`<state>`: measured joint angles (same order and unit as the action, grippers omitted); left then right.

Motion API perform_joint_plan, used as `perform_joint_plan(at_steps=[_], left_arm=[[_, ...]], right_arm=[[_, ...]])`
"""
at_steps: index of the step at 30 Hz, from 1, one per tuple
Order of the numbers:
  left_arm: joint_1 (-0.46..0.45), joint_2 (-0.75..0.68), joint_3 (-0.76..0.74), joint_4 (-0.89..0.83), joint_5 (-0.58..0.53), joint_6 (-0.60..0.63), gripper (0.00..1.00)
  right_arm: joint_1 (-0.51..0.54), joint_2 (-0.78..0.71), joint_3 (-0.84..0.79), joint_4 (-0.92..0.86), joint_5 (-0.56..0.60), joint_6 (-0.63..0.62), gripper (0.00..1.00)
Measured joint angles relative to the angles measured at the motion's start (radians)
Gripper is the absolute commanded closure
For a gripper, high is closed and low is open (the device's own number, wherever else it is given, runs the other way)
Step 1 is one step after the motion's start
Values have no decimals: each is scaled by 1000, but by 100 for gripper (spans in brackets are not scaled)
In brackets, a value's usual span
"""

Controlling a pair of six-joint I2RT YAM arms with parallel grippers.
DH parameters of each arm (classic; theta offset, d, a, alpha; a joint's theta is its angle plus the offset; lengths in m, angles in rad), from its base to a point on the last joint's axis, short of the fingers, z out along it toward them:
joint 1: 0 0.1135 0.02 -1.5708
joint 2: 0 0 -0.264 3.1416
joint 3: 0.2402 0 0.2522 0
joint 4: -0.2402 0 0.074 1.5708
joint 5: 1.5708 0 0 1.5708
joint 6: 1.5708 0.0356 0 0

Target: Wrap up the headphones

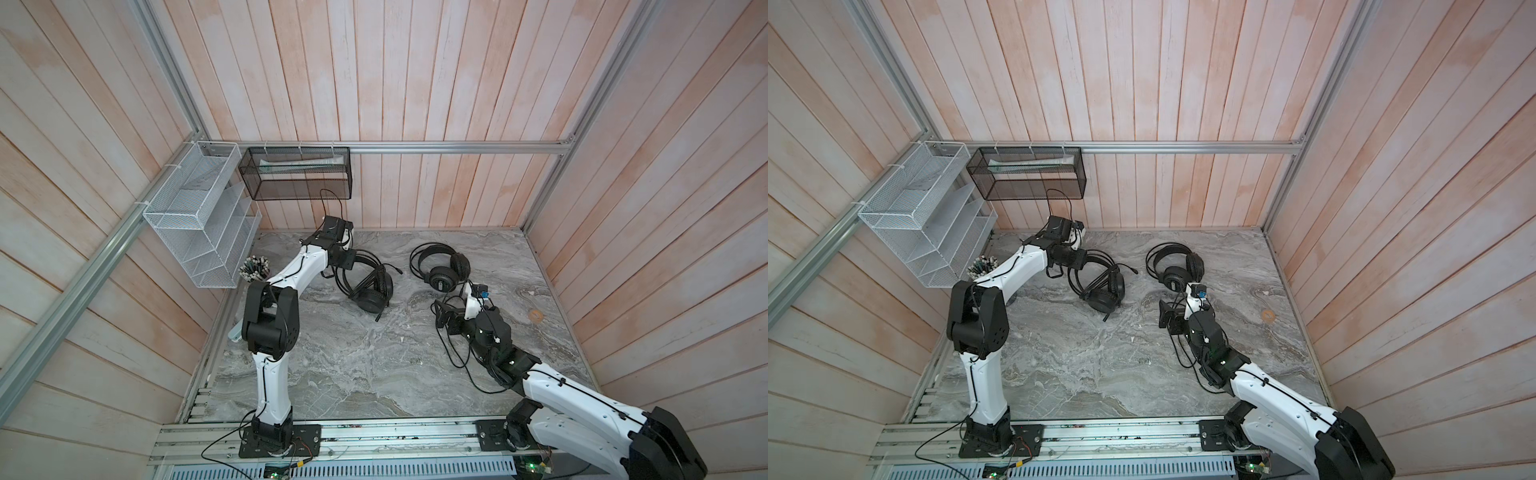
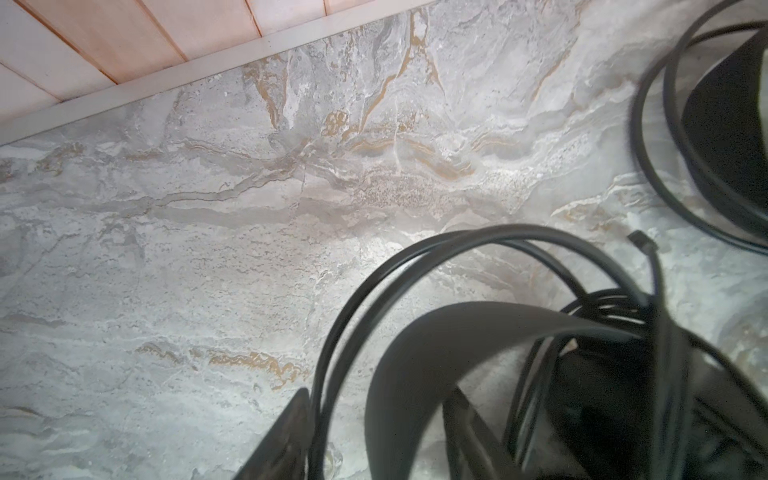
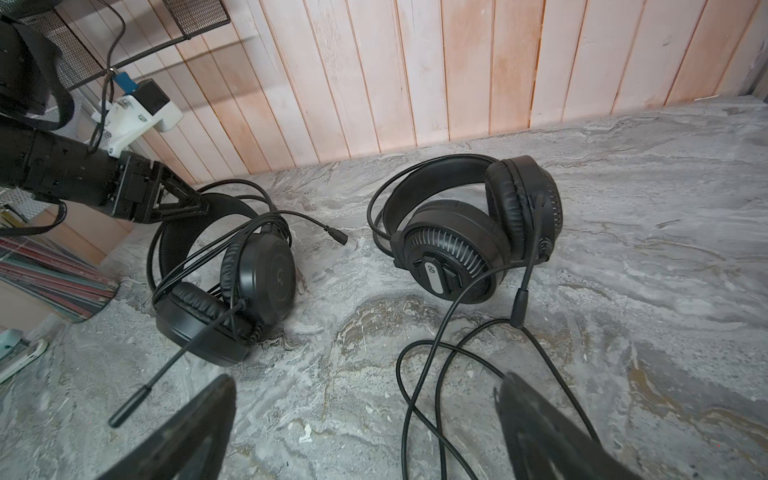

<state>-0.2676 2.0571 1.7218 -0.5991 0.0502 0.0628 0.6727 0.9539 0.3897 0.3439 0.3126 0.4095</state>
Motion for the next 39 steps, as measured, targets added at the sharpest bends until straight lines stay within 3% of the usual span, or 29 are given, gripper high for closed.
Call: perform_joint_plan(at_steps=[1, 2, 7, 8, 9, 12, 17, 23, 29, 35, 39], left_arm=[[0, 0, 5, 0, 3, -3, 41], [0, 0, 9, 0, 4, -6, 25], [-1, -11, 23, 0, 27, -32, 20], [-3, -22, 23, 2, 29, -42, 5], [-6, -36, 20, 5, 28, -45, 2], [-27, -145, -44, 60, 9, -81, 1], [-71, -511, -280, 251, -37, -197, 1], [-56, -921, -565, 413, -86, -385, 1], [-32, -1073, -767, 267, -167, -531, 1], [-9, -1184, -1006, 145, -147, -599, 2], [-9, -1203, -1035, 98, -124, -626, 2]], right_arm=[[3, 2, 0, 0, 0, 3, 1], [8, 4, 0, 1, 0, 6, 1], [32, 17, 0, 1, 1, 13, 1], [38, 19, 0, 1, 2, 14, 1], [42, 21, 0, 2, 2, 15, 1], [53, 29, 1, 1, 4, 18, 1], [59, 31, 6, -5, 28, 18, 2], [58, 25, 98, -105, 115, 18, 1], [43, 11, 217, -287, 232, 90, 1], [5, -15, 278, -507, 304, 182, 2], [-16, -61, 294, -631, 326, 224, 1]])
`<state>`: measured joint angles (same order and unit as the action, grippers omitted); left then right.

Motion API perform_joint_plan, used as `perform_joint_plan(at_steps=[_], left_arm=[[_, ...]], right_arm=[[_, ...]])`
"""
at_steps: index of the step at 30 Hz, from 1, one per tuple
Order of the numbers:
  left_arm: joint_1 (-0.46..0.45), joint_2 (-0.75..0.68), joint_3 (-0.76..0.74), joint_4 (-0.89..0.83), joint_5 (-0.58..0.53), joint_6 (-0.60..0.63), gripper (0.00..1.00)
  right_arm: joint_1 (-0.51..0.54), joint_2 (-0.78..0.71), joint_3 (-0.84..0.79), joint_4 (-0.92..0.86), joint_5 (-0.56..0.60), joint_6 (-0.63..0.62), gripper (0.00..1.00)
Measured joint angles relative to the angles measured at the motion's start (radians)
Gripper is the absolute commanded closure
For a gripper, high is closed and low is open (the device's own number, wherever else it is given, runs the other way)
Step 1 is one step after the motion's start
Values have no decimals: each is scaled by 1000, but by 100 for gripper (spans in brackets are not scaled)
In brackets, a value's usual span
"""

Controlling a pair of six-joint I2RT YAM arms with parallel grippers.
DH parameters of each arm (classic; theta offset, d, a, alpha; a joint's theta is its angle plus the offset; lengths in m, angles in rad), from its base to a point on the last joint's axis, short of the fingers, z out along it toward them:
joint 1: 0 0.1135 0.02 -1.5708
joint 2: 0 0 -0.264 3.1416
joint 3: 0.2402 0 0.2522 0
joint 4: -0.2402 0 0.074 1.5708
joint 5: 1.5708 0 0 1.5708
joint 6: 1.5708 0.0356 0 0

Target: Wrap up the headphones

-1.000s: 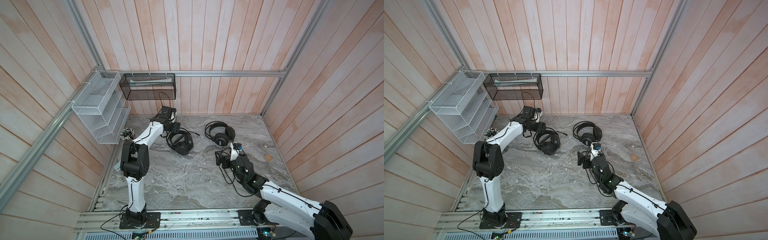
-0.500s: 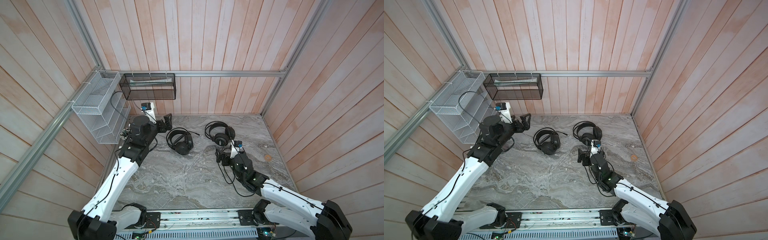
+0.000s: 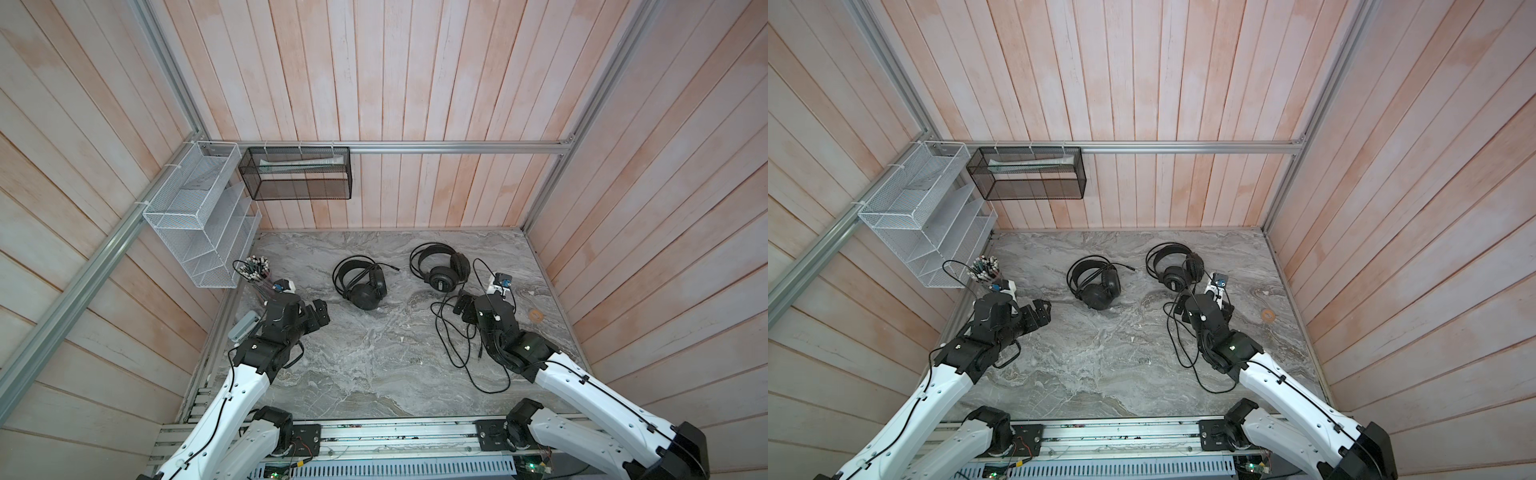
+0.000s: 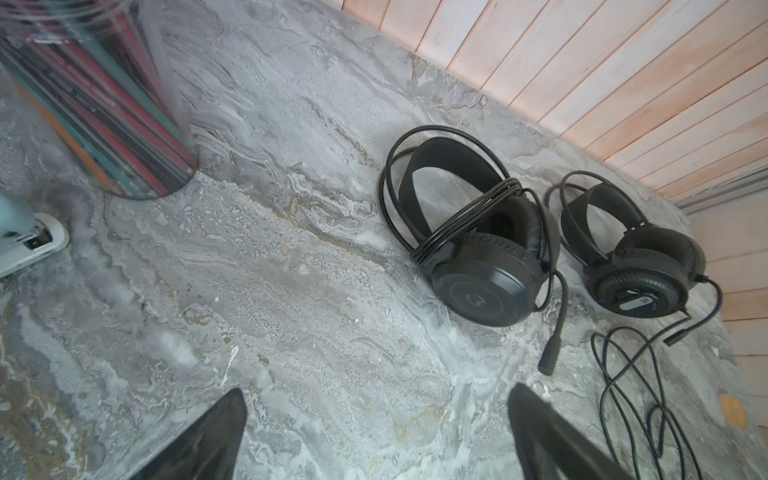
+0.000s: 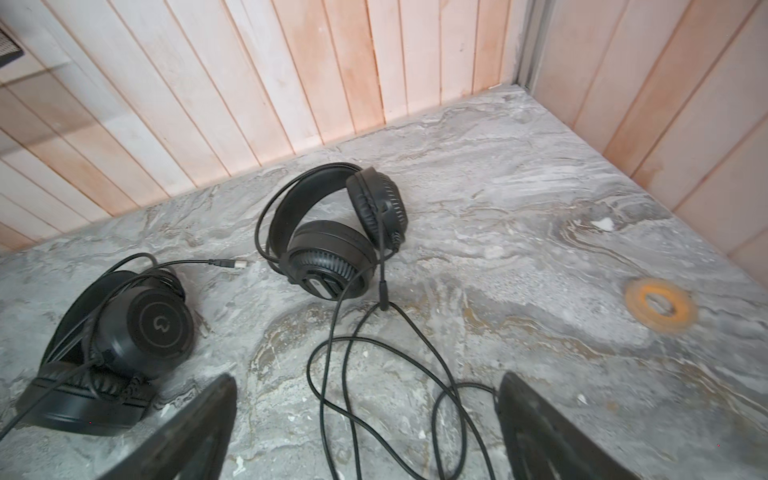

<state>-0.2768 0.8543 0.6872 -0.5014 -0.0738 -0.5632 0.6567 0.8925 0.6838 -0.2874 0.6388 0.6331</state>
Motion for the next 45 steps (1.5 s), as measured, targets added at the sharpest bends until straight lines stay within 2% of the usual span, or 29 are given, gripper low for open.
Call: perform_joint_plan(at_steps=[6, 13, 21, 28, 33, 45], left_arm=[[0, 11, 0, -3, 20, -36, 1], [0, 69, 2, 1, 96, -55, 1], [-16, 151, 40, 32, 160, -108, 1], [-100, 357, 294, 101, 115, -122, 1], [-103, 536, 448, 134, 107, -101, 1], [-103, 888, 826, 66, 92, 3, 1]], right_arm=[[-5, -109, 2, -160, 35, -2, 2], [-5, -254, 13, -296, 85, -61, 2], [-6, -451, -42, -277, 99, -109, 1], [-6, -472, -54, -255, 57, -130, 1], [-6, -448, -54, -250, 27, -144, 2], [-6, -423, -54, -248, -20, -162, 2]])
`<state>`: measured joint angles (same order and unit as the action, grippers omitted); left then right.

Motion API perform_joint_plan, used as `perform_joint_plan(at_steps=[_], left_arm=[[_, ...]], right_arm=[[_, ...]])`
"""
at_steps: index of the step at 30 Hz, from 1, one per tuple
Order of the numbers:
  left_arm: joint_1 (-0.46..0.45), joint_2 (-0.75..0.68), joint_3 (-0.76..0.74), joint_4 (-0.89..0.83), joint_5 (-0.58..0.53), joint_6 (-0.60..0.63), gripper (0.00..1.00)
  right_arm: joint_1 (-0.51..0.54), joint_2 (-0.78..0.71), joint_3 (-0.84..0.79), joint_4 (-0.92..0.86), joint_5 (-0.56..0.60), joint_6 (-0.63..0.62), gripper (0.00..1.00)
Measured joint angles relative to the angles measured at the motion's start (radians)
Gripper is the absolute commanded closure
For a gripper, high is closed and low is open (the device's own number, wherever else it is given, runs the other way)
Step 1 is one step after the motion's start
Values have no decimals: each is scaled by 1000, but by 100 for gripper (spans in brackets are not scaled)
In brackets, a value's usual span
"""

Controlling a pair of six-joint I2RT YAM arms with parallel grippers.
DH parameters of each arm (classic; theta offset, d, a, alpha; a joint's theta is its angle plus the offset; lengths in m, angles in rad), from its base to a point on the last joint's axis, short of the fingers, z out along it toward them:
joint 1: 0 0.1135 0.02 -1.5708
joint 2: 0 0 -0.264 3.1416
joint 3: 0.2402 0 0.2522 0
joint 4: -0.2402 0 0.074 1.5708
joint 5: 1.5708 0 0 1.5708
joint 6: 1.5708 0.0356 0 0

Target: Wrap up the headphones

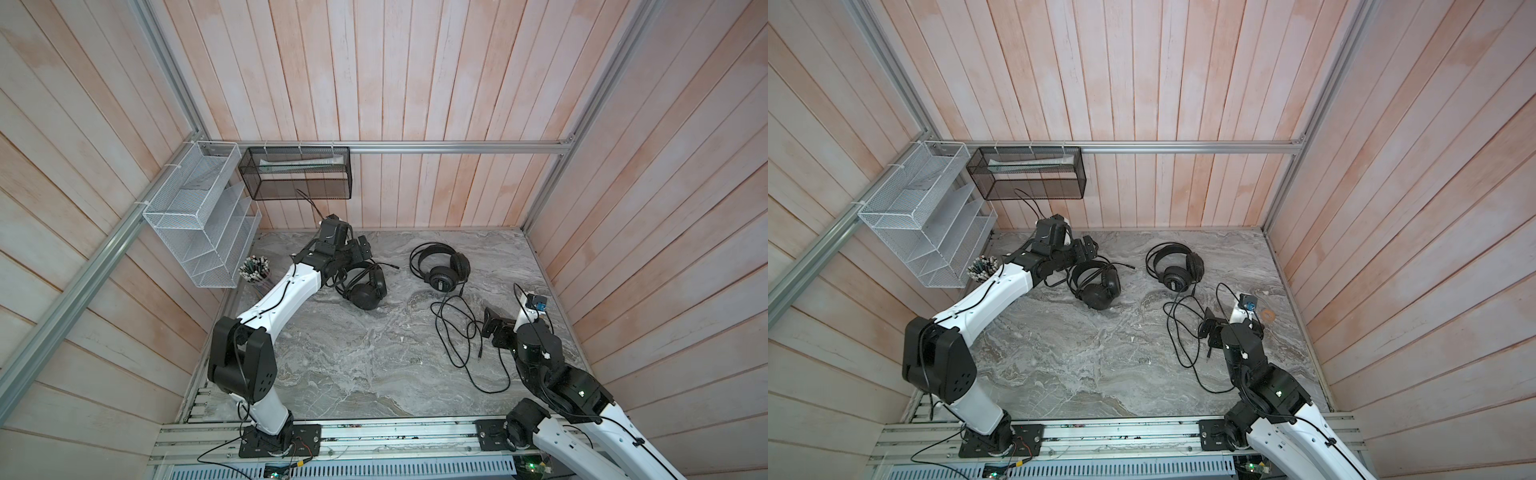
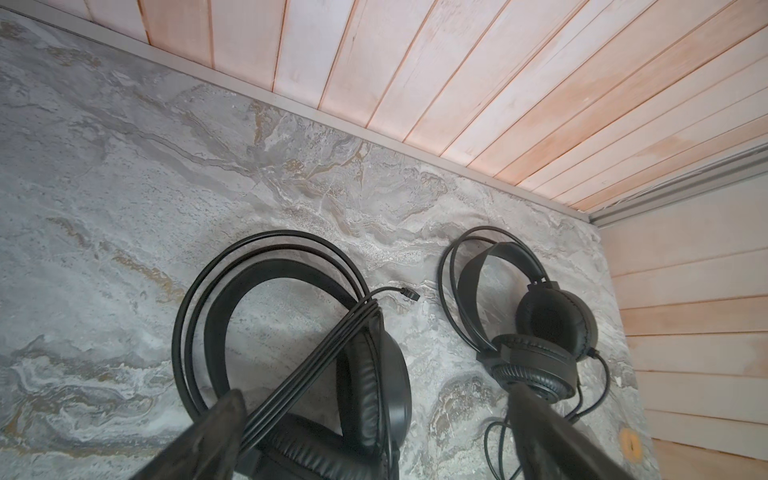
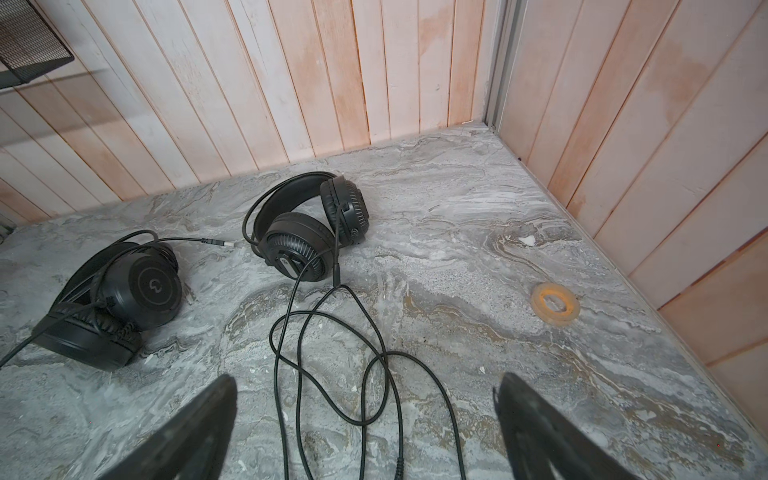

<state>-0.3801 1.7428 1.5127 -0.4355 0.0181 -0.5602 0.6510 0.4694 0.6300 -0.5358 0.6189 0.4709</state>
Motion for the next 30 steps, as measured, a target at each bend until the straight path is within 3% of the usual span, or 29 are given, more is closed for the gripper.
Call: perform_joint_plan(at_steps=[15, 20, 24, 30], left_arm=[[0, 418, 446, -170, 6, 181, 2], [-2, 483, 492, -180, 69, 199, 2], [-35, 528, 567, -175, 102, 199, 2], [-108, 687, 835, -194, 137, 188, 2]], right_arm=[[0, -70, 0, 18, 0, -5, 1], [1, -87, 0, 21, 0, -5, 2], [1, -91, -2, 27, 0, -8, 1], [1, -95, -2, 28, 0, -8, 1]])
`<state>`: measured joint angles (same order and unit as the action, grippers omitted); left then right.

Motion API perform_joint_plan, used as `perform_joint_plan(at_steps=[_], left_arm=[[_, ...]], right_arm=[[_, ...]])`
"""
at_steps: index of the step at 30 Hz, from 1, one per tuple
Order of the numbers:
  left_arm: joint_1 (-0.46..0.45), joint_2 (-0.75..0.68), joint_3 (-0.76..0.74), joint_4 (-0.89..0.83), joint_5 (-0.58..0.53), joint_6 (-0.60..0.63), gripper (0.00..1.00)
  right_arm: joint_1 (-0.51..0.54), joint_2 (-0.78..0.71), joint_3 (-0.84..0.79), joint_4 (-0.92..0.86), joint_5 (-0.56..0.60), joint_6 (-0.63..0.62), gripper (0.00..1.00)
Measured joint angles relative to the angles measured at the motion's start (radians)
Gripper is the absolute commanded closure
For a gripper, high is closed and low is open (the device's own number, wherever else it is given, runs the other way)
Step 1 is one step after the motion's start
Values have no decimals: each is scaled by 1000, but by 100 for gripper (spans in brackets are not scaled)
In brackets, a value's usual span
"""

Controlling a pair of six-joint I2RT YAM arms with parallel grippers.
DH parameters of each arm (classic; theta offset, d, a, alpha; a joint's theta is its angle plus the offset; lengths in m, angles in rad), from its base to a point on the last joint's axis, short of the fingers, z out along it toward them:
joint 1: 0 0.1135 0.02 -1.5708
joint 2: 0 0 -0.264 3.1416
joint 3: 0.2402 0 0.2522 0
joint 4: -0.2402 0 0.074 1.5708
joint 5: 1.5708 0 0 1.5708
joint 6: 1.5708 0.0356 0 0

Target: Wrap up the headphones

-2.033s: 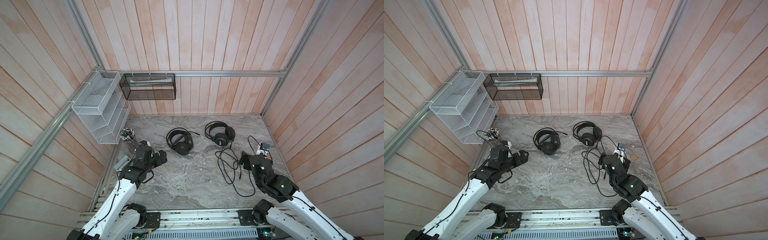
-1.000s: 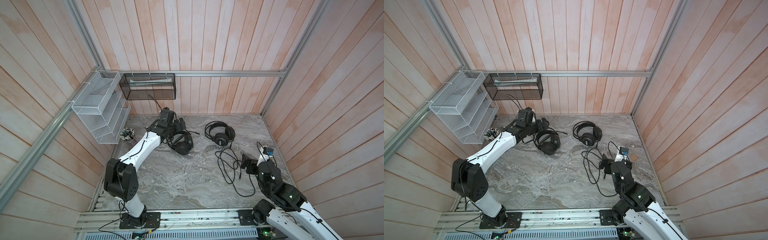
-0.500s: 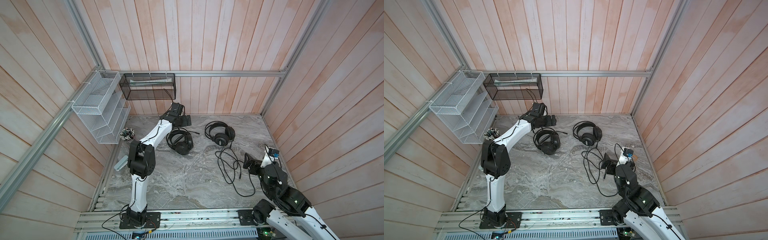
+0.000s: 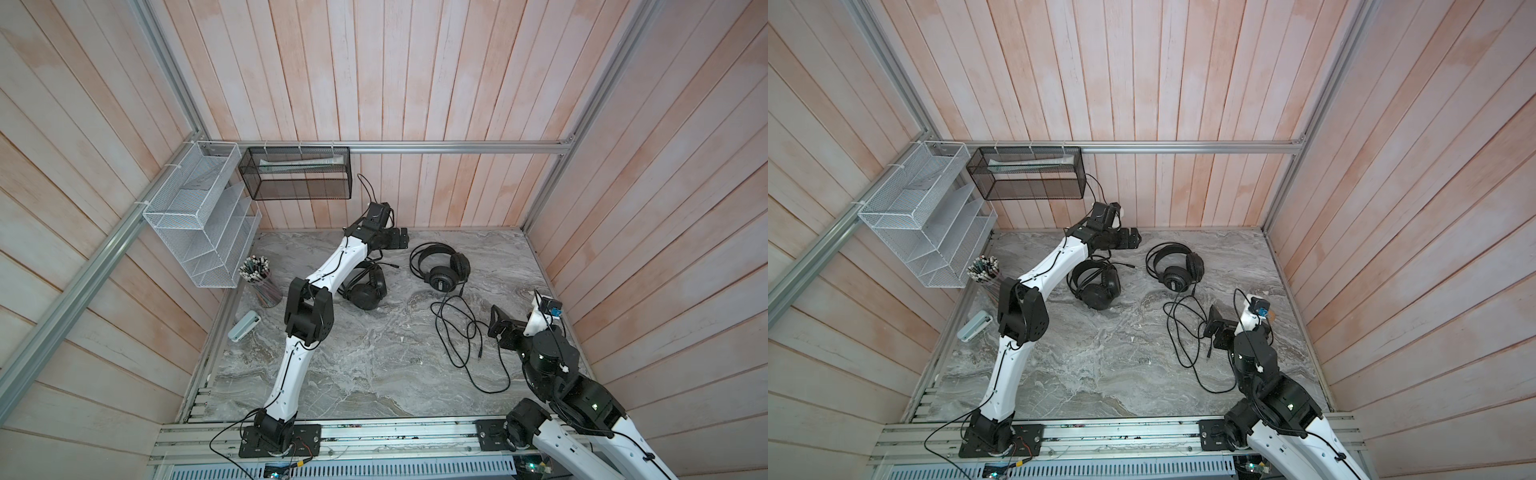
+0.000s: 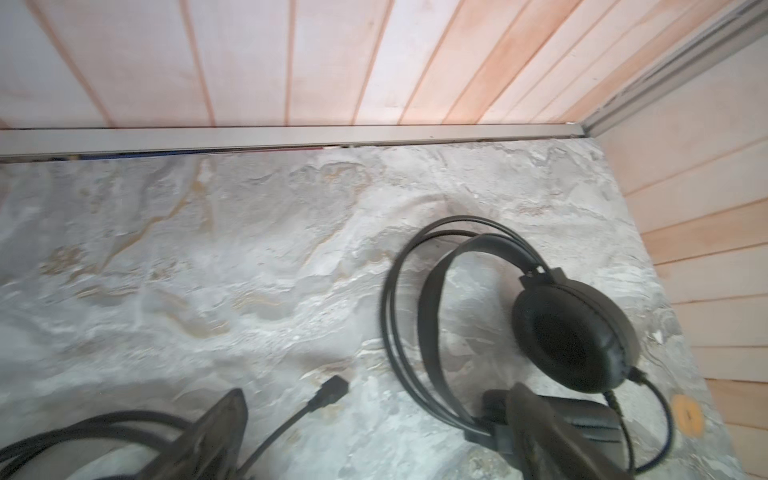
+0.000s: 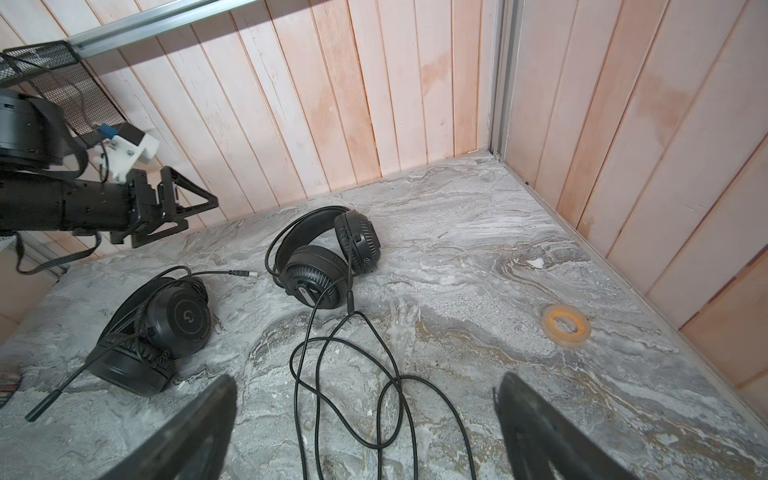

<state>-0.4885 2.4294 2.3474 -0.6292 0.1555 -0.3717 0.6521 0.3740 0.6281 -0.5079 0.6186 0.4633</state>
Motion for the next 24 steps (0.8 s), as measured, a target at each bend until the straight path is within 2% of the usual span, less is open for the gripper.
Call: perform_joint_plan(at_steps=[3, 15, 24], left_arm=[[-14, 54, 47, -12, 21, -17, 2], [-69, 151, 50, -21, 43, -43, 6], [-116, 241, 117, -29, 20, -46, 14]], right_arm=[[0, -10, 0, 1, 0, 0, 2], [0, -40, -2, 8, -8, -1, 1], [1, -68, -8, 14, -15, -4, 1]])
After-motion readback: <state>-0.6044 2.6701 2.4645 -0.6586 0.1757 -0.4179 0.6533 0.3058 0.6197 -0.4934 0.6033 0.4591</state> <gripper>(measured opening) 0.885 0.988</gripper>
